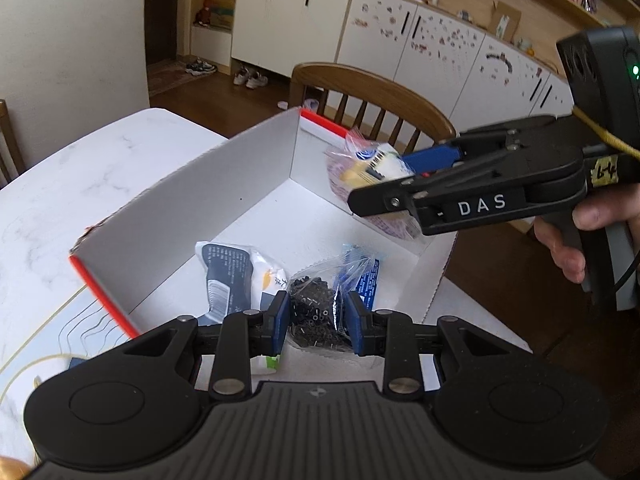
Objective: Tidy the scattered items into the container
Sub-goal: 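Lower the bread bag and the seaweed bag into the box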
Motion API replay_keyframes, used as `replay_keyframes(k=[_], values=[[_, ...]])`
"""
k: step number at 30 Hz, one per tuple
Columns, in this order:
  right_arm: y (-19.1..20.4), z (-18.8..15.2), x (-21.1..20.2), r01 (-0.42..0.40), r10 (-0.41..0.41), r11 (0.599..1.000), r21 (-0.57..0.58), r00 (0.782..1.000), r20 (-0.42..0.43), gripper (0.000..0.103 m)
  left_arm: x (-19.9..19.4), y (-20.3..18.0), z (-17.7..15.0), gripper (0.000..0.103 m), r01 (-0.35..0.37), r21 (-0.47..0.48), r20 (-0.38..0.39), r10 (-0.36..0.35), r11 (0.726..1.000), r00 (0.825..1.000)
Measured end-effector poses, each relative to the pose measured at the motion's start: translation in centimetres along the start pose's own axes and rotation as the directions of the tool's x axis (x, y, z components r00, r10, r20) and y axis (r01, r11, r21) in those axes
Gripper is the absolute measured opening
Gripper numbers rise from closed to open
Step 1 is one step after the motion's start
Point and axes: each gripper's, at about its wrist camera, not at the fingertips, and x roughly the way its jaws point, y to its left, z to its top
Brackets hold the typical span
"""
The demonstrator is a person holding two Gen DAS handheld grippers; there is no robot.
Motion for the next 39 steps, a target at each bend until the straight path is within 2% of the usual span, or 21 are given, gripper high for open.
replay_keyframes(k=[4, 11, 17, 35, 39], values=[[-0.1, 0.3, 0.7, 0.0, 0.0, 1.0, -0.014, 1.0, -0.012, 0.061, 1.6, 0.1, 0.7, 0.029, 0.032, -0.009, -0.041, -0.032, 0.999, 0.999], [-0.4, 1.1, 2.8, -0.01, 0.008, 1.0, -0.03, 0.997, -0.07, 0.061, 4.0, -0.2, 1.5, 0.029, 0.024, 0.032, -0.108, -0.02, 0.999, 0.994], [-0.8, 1.4, 5.2, 0.017, -0.02, 0.999, -0.031, 0.994, -0.108, 0.061, 5.6, -0.2, 1.8, 0.029, 0.014, 0.06, -0.161, -0.004, 0.998, 0.987], [-0.4, 0.8, 10.4, 0.048, -0.065, 0.995, -0.083, 0.974, -0.218, 0.061, 9.5, 0.1, 1.8, 0.029, 0.008, 0.102, -0.286, 0.022, 0.995, 0.958], [-0.7, 0.7, 10.7, 0.033, -0.049, 0.997, -0.072, 0.97, -0.238, 0.061, 10.2, 0.1, 1.8, 0.029, 0.01, 0.106, -0.313, 0.024, 0.994, 0.95]])
